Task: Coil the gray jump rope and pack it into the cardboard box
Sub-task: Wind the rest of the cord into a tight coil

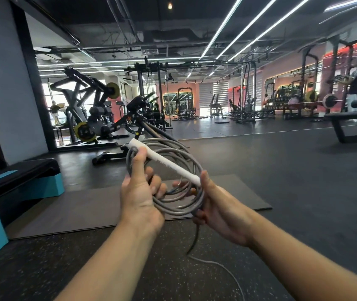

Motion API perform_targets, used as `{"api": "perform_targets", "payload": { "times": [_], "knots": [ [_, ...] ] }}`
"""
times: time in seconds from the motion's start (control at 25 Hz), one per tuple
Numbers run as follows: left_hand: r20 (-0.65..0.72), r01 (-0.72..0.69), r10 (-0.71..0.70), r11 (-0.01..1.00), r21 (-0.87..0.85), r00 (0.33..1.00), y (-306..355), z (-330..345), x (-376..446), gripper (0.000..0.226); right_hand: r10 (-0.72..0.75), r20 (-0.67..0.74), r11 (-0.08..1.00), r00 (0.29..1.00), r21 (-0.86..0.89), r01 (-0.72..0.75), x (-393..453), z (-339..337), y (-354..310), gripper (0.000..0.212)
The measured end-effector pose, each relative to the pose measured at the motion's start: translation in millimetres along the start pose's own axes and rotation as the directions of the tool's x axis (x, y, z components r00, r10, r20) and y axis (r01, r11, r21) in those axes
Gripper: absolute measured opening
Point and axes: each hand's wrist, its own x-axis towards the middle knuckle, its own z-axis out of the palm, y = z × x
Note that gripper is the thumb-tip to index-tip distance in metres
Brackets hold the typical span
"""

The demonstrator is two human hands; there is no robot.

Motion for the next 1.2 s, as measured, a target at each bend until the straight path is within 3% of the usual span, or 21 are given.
{"api": "perform_targets", "payload": {
  "times": [0.12,0.2,0.44,0.56,0.64,0.72,0.8,0.88,0.92,1.0,1.12,1.2],
  "knots": [
    [-0.094,-0.008,0.005,0.999,-0.039,0.996,-9.8,4.0,1.4,0.031,-0.089,-0.197,0.995,0.976,0.024,0.096,8.9,31.8,2.9,0.037],
    [-0.106,0.004,-0.002,1.000,0.024,0.994,-11.7,-2.6,2.0,0.031,-0.093,-0.291,0.993,0.952,0.043,0.110,9.3,39.9,3.1,0.040],
    [-0.161,0.074,-0.051,0.987,0.142,0.986,-17.9,-22.1,-0.2,0.027,-0.054,-0.285,0.994,0.957,0.079,0.079,0.5,50.0,-10.6,0.038],
    [-0.103,0.050,-0.023,0.963,0.266,0.994,-18.5,-31.7,-1.5,0.023,-0.061,-0.352,0.996,0.934,0.040,0.080,6.6,47.5,-9.6,0.029],
    [-0.005,0.015,-0.015,0.886,0.463,1.000,-11.2,-40.1,-0.3,0.060,-0.091,-0.356,0.996,0.930,-0.021,0.089,7.8,41.9,-12.5,0.026],
    [0.086,-0.089,0.038,0.662,0.744,0.996,12.2,-45.4,-2.1,0.108,-0.124,-0.326,0.987,0.937,-0.140,0.082,7.0,29.5,-19.0,0.027],
    [0.305,-0.322,0.107,0.245,0.914,0.946,46.9,-41.0,-7.2,0.128,-0.143,-0.243,0.941,0.960,-0.335,0.055,4.3,17.3,-31.2,0.028],
    [0.558,-0.563,-0.074,-0.153,0.812,0.826,70.3,-19.7,-9.6,0.133,-0.126,-0.104,0.845,0.986,-0.533,0.052,2.3,11.0,-46.2,0.026],
    [0.599,-0.639,-0.224,-0.232,0.733,0.769,71.8,-5.9,-7.6,0.132,-0.101,-0.034,0.805,0.994,-0.589,0.062,2.7,11.3,-53.4,0.025],
    [0.578,-0.694,-0.430,-0.185,0.696,0.694,61.7,13.8,0.6,0.116,-0.044,0.071,0.770,0.996,-0.633,0.079,5.4,12.4,-65.6,0.027],
    [0.550,-0.599,-0.519,0.088,0.796,0.655,50.5,17.9,15.0,0.045,0.013,0.128,0.704,0.992,-0.705,0.082,5.3,13.1,-76.9,0.034],
    [0.512,-0.531,-0.600,0.166,0.831,0.615,51.5,12.3,16.5,0.017,0.046,0.155,0.614,0.987,-0.784,0.094,2.7,9.1,-78.6,0.048]
  ]
}}
